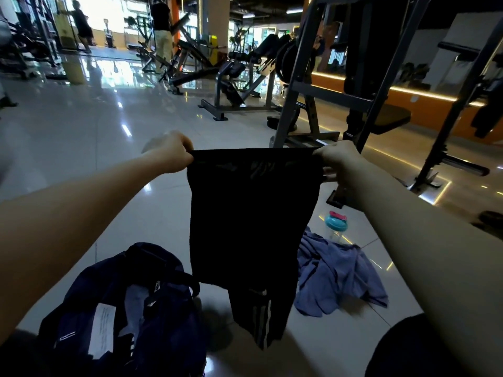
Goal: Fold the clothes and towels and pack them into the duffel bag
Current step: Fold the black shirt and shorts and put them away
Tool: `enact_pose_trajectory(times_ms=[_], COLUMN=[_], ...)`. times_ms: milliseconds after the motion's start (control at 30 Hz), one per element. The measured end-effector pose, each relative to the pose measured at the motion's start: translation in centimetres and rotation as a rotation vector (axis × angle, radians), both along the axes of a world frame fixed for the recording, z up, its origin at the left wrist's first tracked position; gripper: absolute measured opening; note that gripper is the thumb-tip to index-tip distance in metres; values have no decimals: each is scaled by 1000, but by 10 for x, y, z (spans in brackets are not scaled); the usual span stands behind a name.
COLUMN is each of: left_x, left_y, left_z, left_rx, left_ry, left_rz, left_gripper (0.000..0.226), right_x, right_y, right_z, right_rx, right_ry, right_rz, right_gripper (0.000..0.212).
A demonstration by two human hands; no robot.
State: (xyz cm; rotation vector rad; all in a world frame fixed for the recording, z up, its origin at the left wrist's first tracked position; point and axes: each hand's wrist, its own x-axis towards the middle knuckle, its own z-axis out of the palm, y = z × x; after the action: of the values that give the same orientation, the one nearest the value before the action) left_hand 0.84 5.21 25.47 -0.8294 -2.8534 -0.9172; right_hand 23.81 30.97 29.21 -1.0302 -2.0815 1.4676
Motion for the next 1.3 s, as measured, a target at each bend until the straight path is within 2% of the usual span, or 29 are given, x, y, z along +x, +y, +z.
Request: enact_pose_trajectory(times_ms=[67, 233, 300, 367, 467, 633, 700, 800, 933, 1000, 1033, 1067, 1133, 1233, 1267, 1300], left_x=[-4, 0, -4, -8, -12, -10, -9, -12, -19, -21, -20, -18, -18, -21, -21, -20], left_y=[-1, 5, 7, 8, 8, 7, 4, -4, -17, -21, -23, -24, -26, -29, -28, -26], left_z=[-4, 2, 2, -2, -5, -3, -1, -1, -12, -19, -21, -22, -23, -25, -25, -25], left_rx=[58, 392, 470, 513, 483, 308, 242, 175, 220, 252, 259, 259, 232, 189, 182, 180], left_ry=[-83, -516, -645, -730, -748, -689, -671, -668, -761, -826, -856, -879, -920, -980, -991, -1000], left_rz=[4, 14, 16, 1, -40, -201, -251, -295, -314, -308, -316, -329, -367, -455, -475, -492], left_gripper=[8, 3, 6, 10, 16, 23, 19, 13, 18, 22, 24, 26, 38, 83, 79, 59], right_x=[2, -2, -2, -3, -7, -8, -5, 5, 22, 27, 27, 25, 21, 18, 17, 17], right_y=[4, 2, -1, -5, -11, -1, 7, 19, 29, 33, 35, 36, 39, 34, 30, 27], right_z=[1, -6, -8, -8, -7, -8, -10, -13, -15, -14, -14, -15, -15, -11, -9, -7], right_rx=[-32, 10, 5, 6, 34, 27, 11, -9, -105, -168, -194, -209, -241, -332, -348, -352], right_ry=[-5, -57, -59, -58, -72, -6, -57, -119, -62, -90, -108, -108, -83, -36, -49, -67], right_rz=[-1, 10, 29, 63, 118, 14, 24, 158, 434, 555, 592, 597, 537, 402, 348, 277], right_gripper=[9, 13, 21, 16, 11, 1, 7, 14, 13, 49, 60, 59, 41, 25, 22, 22])
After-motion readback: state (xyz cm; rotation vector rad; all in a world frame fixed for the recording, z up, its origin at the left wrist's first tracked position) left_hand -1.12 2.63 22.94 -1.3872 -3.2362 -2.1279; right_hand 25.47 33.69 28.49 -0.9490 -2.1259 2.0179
